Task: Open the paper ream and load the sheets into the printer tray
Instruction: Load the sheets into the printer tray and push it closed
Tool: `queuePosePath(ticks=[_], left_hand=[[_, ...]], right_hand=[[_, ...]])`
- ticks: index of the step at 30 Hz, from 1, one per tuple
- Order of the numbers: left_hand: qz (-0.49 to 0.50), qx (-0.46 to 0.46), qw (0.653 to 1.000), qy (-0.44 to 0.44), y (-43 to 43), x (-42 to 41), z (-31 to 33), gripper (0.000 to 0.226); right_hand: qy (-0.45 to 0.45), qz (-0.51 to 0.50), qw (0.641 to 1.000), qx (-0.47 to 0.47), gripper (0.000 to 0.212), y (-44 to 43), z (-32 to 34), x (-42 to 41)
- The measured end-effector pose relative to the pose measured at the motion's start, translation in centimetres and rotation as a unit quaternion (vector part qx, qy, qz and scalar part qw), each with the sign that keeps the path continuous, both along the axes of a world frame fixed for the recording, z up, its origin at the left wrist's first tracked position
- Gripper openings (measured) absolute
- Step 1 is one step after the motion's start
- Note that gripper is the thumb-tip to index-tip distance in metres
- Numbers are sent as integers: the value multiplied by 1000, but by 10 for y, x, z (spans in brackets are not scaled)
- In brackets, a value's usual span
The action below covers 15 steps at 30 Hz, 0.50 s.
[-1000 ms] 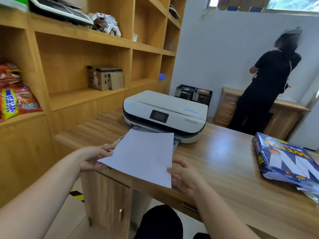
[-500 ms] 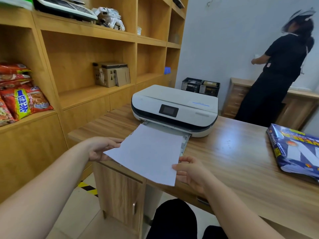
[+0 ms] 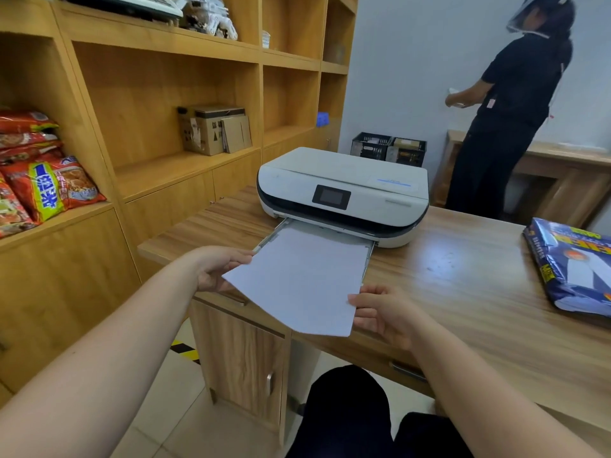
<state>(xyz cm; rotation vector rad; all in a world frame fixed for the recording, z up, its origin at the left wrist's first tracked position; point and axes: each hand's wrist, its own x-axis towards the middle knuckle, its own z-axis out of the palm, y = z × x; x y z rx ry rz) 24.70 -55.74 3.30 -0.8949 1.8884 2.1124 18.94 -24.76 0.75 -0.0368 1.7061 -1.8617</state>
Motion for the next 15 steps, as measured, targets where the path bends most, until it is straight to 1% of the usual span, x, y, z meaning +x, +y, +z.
queuePosePath(ticks=[3, 7, 12, 15], left_hand=[[-9, -11, 1000, -2, -1, -1, -3, 25], [2, -22, 1000, -2, -5, -6, -2, 25], [0, -34, 999, -14, -6, -16, 6, 25], [16, -44, 999, -21, -7, -26, 3, 24]], right_hand=[[-6, 2, 1000, 12, 30, 1, 3, -1], [-6, 6, 1000, 29, 32, -1, 8, -6], [19, 4, 997, 71, 29, -9, 6, -10], [20, -13, 997, 75, 27, -11, 5, -12]])
